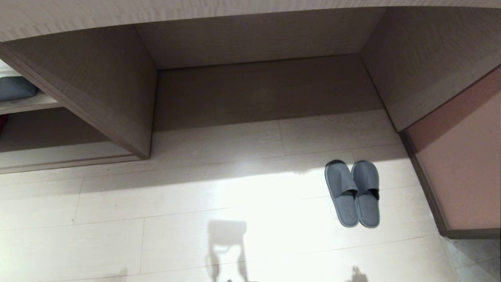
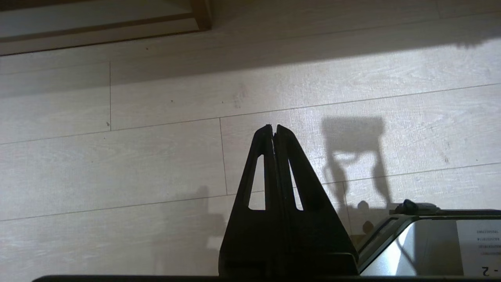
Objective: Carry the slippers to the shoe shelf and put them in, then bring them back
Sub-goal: Pick up the slippers on the floor
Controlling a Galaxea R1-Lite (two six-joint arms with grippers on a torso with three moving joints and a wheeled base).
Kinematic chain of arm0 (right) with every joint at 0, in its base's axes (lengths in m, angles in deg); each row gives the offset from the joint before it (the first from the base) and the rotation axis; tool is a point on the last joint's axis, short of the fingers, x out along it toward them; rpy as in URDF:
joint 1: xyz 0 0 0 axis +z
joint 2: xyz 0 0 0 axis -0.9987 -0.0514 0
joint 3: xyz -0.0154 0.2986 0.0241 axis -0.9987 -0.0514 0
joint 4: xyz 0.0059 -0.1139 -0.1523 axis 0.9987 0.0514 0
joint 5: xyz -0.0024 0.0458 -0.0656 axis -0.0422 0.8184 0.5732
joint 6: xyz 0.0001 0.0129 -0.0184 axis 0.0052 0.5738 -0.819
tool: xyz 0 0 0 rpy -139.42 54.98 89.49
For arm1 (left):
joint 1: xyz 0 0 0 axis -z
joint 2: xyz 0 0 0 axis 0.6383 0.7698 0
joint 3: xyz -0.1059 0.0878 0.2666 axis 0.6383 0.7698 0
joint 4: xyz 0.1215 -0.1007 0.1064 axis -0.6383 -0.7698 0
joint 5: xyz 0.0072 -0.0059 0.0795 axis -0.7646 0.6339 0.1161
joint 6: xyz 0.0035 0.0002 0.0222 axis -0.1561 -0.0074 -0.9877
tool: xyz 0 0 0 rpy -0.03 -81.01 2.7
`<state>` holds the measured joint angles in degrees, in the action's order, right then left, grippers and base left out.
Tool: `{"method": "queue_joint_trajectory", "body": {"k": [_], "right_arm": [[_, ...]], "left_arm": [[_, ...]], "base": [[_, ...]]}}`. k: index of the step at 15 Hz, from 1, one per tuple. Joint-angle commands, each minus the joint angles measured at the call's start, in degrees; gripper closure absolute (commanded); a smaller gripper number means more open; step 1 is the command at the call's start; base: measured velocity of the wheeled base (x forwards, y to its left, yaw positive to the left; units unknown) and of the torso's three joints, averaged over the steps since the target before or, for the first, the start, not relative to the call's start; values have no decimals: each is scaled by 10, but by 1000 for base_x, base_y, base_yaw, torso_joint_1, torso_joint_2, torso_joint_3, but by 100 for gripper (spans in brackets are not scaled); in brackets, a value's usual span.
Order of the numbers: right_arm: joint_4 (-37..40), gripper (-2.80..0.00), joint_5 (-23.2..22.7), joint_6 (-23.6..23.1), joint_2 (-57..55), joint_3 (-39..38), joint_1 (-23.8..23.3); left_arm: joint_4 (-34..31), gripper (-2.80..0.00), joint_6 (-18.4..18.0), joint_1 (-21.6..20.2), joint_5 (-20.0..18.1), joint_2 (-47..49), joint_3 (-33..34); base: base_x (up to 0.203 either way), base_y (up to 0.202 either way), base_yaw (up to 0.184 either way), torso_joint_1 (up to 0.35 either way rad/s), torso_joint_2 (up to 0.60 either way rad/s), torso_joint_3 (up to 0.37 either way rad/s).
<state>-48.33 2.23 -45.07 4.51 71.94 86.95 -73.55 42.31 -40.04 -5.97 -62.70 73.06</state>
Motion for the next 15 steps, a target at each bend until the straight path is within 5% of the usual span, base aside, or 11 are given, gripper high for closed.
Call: {"method": "queue_joint_trajectory", "body": {"k": [1, 15], "right_arm": [[0, 0, 0, 0, -1, 0, 0], [0, 0, 0, 3, -1, 0, 0]], "left_arm": [[0, 0, 0, 0, 0, 1, 0], [0, 0, 0, 0, 0, 0, 0]], "base": [[0, 0, 0, -2, 2, -193], [0, 0, 0, 3, 3, -195]]}}
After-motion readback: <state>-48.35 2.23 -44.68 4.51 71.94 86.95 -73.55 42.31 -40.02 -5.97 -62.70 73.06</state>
